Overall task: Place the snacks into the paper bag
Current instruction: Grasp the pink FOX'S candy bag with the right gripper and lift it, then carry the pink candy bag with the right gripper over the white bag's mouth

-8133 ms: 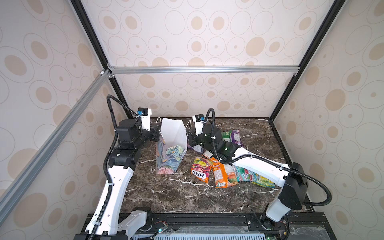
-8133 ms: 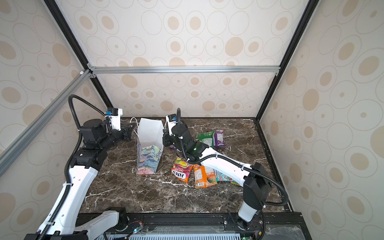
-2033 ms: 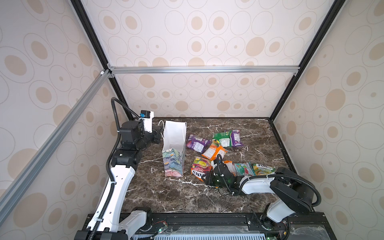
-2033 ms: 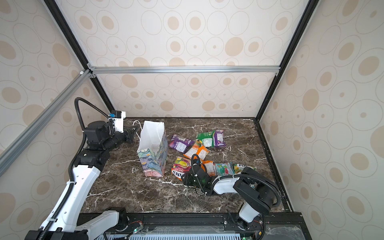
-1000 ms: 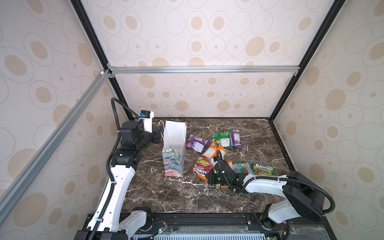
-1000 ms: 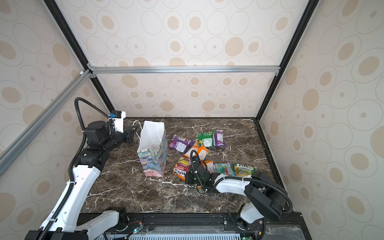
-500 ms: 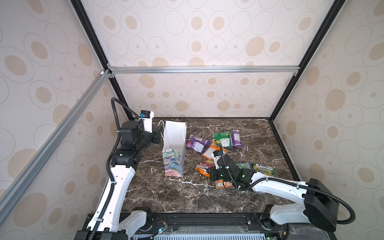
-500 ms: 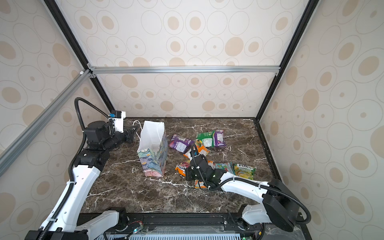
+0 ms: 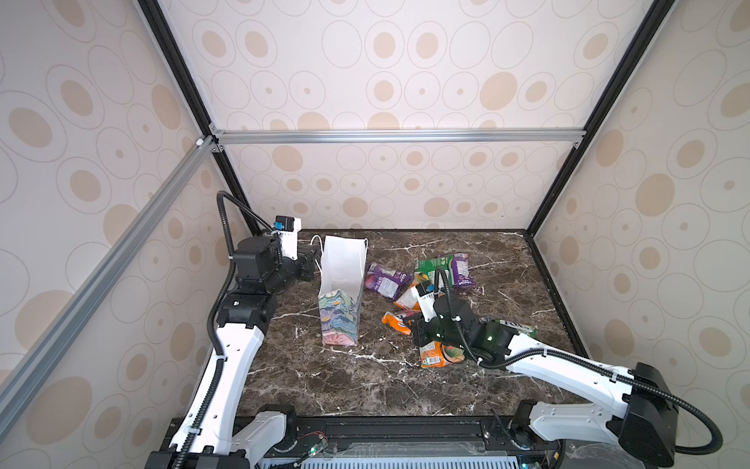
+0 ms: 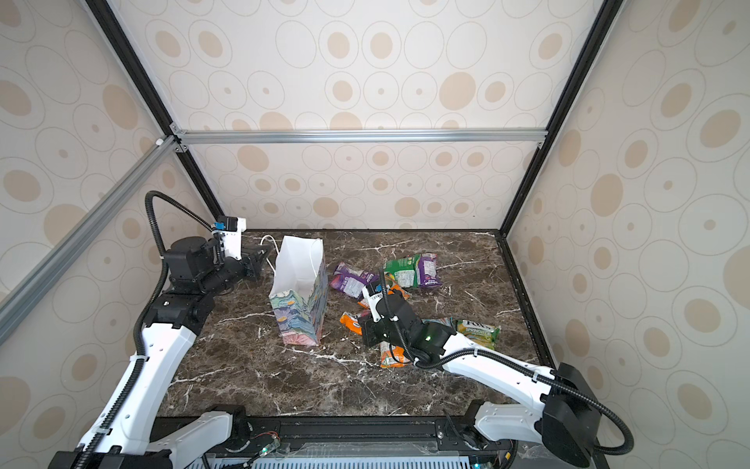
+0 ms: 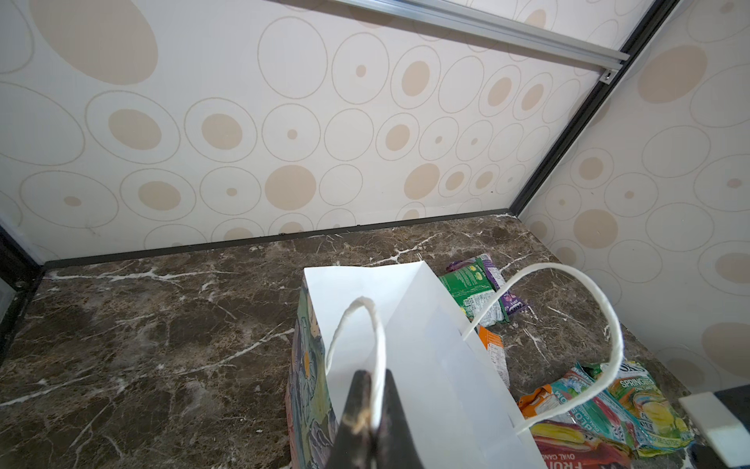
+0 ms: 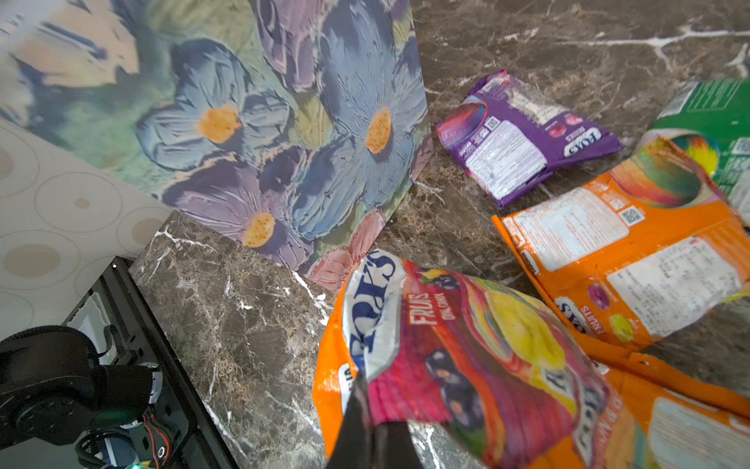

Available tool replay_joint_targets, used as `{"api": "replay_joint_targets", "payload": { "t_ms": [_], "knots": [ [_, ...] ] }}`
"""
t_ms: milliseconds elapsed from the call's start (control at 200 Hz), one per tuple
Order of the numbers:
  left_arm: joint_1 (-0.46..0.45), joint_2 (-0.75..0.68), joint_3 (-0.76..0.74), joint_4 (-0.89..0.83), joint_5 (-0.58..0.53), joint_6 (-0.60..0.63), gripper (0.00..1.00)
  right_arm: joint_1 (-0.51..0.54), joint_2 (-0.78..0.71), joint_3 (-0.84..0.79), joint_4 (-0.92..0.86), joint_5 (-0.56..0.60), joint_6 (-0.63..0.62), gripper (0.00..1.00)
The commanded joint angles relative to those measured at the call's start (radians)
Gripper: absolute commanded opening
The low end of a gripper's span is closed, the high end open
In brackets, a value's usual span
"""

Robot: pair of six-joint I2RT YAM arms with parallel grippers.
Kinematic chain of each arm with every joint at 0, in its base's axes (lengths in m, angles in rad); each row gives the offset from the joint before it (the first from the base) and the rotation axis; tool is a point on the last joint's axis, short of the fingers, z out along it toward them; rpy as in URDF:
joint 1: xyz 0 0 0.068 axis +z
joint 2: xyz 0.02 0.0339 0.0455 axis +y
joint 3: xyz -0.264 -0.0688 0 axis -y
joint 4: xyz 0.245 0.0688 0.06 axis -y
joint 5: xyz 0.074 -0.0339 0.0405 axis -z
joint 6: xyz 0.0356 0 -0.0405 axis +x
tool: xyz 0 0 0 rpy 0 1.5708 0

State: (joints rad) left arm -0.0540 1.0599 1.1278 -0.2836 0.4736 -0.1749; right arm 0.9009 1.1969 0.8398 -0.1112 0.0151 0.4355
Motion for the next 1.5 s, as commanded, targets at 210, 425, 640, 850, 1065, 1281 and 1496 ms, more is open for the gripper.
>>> {"api": "replay_joint_targets", "payload": {
  "t_ms": [210, 425, 640, 850, 1065, 1281, 1496],
  "knots": [
    [0.003, -0.021, 0.003, 0.032, 0.029, 0.000, 0.00, -0.005, 0.000, 0.268, -0.108, -0.028, -0.205, 0.00],
    [0.003, -0.023, 0.003, 0.029, 0.023, 0.003, 0.00, -0.005, 0.009, 0.377, -0.134, -0.046, -0.280, 0.00],
    [0.003, -0.018, 0.006, 0.027, 0.027, 0.002, 0.00, -0.005, 0.007, 0.450, -0.115, -0.021, -0.335, 0.00],
    [0.003, -0.021, 0.006, 0.027, 0.038, 0.008, 0.00, -0.004, 0.058, 0.560, -0.135, -0.071, -0.355, 0.00],
    [0.003, -0.025, 0.004, 0.029, 0.033, 0.008, 0.00, -0.005, 0.077, 0.625, -0.146, -0.115, -0.356, 0.00],
    [0.003, -0.023, 0.004, 0.033, 0.044, 0.005, 0.00, -0.004, 0.095, 0.695, -0.142, -0.115, -0.385, 0.00],
    [0.003, -0.023, 0.004, 0.030, 0.045, 0.008, 0.00, -0.005, 0.177, 0.829, -0.132, -0.215, -0.363, 0.00]
  ]
}}
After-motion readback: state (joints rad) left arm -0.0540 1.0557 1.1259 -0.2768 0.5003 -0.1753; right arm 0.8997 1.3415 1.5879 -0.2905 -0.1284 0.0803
